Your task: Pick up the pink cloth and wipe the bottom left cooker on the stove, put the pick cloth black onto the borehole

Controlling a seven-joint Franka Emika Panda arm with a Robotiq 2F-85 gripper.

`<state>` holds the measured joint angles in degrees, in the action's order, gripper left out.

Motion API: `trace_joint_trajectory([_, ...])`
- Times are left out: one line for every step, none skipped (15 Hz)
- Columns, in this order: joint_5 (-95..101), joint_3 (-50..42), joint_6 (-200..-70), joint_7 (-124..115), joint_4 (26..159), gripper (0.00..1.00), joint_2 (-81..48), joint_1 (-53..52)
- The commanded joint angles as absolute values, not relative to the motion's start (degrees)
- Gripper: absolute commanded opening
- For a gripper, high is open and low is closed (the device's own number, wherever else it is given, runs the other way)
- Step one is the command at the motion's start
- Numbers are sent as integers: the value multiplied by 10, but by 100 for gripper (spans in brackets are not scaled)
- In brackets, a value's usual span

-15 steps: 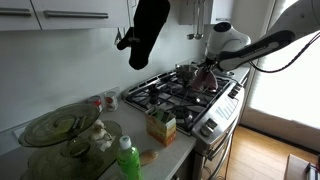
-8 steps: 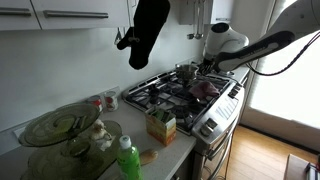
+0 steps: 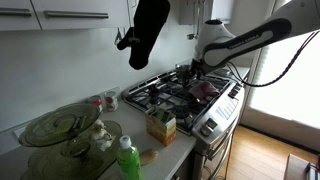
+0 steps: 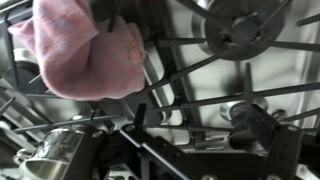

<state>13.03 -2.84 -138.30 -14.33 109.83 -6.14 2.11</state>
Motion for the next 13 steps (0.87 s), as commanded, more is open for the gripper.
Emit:
trace_joint_trajectory([8,-12,-1312,-114,1094,100,-51,18])
trace_joint_trajectory([-7,-11,-1296,-119,1091,100,-50,18])
trace_joint_trajectory([-24,-10,-1281,-119,1088,100,-50,18])
trace_joint_trajectory([-31,-11,-1273,-122,1088,100,-48,18])
trace_joint_trajectory([-40,-11,-1265,-121,1086,100,-47,19])
trace_joint_trajectory([-44,-12,-1262,-121,1085,100,-46,19])
trace_joint_trajectory([-49,-12,-1258,-119,1084,100,-46,19])
trace_joint_trajectory([-47,-12,-1258,-119,1083,100,-46,18])
trace_joint_trajectory([-44,-12,-1258,-120,1083,100,-46,18])
trace_joint_trajectory([-52,-11,-1238,-116,1077,100,-48,18])
trace_joint_trajectory([-33,-12,-1268,-130,1079,100,-53,15])
trace_joint_trajectory([-35,-12,-1259,-130,1078,100,-53,15])
trace_joint_trajectory([-36,-12,-1256,-130,1077,100,-53,15])
